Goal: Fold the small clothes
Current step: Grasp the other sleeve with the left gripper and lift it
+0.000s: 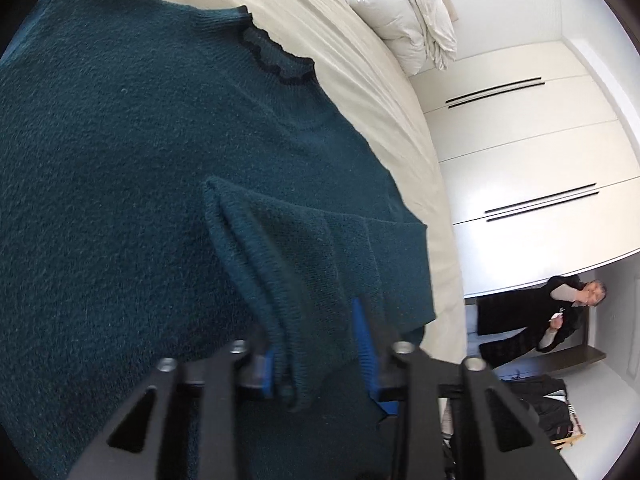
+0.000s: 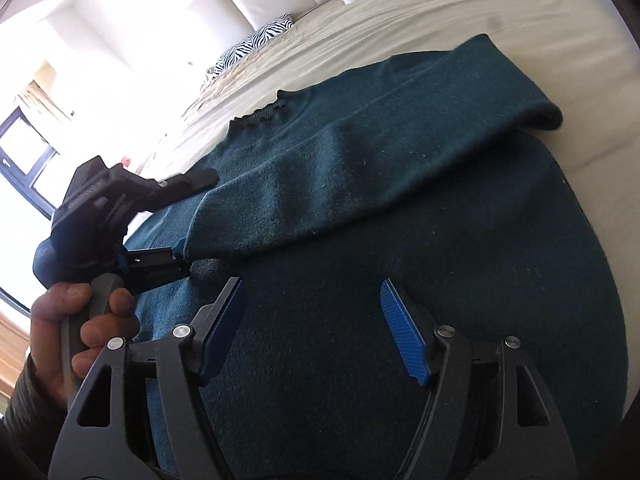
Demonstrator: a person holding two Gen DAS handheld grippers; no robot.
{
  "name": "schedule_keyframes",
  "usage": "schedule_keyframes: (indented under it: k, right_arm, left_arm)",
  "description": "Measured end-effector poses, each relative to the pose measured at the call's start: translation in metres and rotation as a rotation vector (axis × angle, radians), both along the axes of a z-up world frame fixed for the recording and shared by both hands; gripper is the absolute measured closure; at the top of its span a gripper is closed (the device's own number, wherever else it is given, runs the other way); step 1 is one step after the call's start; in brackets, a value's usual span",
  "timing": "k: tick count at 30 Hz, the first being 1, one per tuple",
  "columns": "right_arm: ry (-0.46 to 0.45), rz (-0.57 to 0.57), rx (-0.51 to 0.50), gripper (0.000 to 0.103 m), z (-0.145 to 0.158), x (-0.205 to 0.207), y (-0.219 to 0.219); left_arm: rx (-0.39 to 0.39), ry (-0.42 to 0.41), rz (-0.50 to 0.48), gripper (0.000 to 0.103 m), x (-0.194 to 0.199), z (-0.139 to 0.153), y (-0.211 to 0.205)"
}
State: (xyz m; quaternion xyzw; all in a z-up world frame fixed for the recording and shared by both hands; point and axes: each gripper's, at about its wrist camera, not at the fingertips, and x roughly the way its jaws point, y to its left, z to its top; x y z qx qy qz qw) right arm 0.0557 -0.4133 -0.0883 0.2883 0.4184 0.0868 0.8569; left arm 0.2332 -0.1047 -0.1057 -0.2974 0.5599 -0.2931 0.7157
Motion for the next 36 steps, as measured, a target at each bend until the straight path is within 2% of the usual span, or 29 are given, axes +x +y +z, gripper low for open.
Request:
schedule_keyframes:
  k: [1, 7, 11, 17, 24, 31, 36]
  right_arm:
    - [-0.002, -0.009, 0.022, 0.035, -0.003, -0.003, -0.004]
    - [-0.025, -0.052, 0.153, 0.035, -0.016, -0.012, -0.03]
    - [-0.034, -0.058, 0.165, 0.035, -0.017, -0.013, -0.034]
    - [-0.039, -0.059, 0.155, 0.035, -0.018, -0.011, -0.034]
    - [-0.023, -0.081, 0.161, 0.035, -0.005, -0.015, -0.038]
    - [-0.042, -0.149, 0.227, 0.035, 0.016, 0.0, -0.076]
    - [-0.076, -0.149, 0.27, 0.035, 0.039, 0.032, -0.109]
  left_arm:
    - [0.023, -0.016, -0.001, 0.095, 0.0, 0.003, -0.001]
    - [0.095, -0.172, 0.001, 0.094, 0.008, 0.047, 0.016]
    - [0.14, -0.223, 0.047, 0.094, 0.017, 0.061, 0.049]
    - [0.175, -0.197, 0.134, 0.094, 0.027, 0.043, 0.098]
    - [0.21, -0.164, 0.135, 0.094, 0.027, 0.014, 0.105]
    - [0.165, -0.137, 0.145, 0.094, 0.022, -0.002, 0.111]
    - [0.128, -0.134, 0.166, 0.091, 0.025, -0.013, 0.112]
